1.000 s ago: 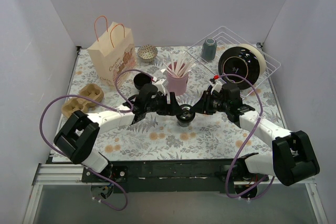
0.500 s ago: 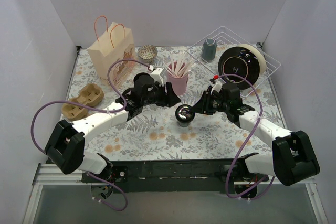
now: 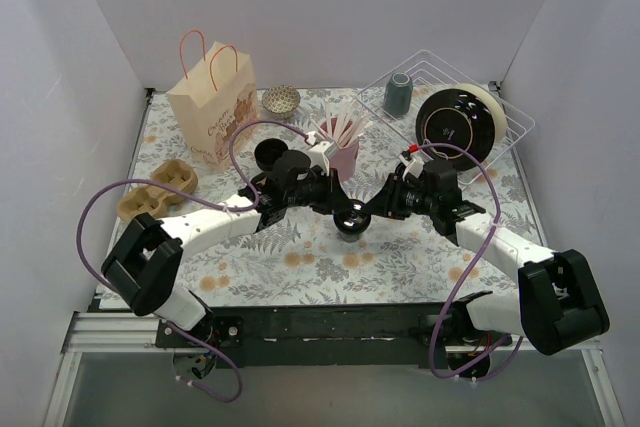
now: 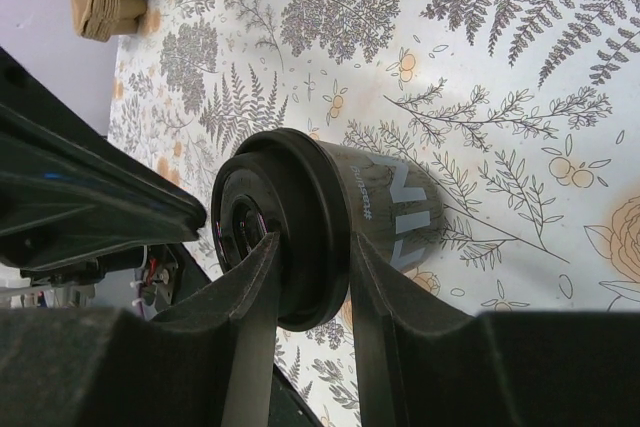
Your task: Pack the takeout coffee
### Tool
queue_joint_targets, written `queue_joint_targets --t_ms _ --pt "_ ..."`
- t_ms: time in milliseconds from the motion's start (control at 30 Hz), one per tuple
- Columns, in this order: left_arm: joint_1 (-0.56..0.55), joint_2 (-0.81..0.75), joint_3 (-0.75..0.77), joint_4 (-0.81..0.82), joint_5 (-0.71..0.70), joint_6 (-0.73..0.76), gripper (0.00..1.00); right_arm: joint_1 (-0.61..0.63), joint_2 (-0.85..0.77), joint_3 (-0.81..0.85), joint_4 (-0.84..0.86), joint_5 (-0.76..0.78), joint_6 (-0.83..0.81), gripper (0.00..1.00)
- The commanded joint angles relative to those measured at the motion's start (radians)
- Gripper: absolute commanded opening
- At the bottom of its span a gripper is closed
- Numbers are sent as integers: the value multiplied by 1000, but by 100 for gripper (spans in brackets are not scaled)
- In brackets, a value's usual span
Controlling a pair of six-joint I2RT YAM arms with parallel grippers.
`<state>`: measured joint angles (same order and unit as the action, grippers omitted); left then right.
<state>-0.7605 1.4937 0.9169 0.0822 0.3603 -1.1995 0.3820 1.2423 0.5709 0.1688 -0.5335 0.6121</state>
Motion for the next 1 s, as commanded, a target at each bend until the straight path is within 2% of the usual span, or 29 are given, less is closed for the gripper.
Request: queue_joint_targets --t_ms 0,367,700,800,933,967 --pt "-13 28 -6 36 17 9 2 5 -12 -31 34 23 3 34" --pt "-37 103 -49 24 -72 46 0 5 -20 -85 55 53 9 34" --pt "-46 86 -185 41 -155 25 0 5 -53 -178 124 67 43 34" --pt "-46 56 -201 36 -193 20 6 5 -76 -203 176 61 87 33" --pt "-46 28 -127 -12 -260 17 15 5 -132 -218 225 82 162 33" --pt "-46 30 -104 -27 -292 17 25 5 -139 -221 238 93 178 33"
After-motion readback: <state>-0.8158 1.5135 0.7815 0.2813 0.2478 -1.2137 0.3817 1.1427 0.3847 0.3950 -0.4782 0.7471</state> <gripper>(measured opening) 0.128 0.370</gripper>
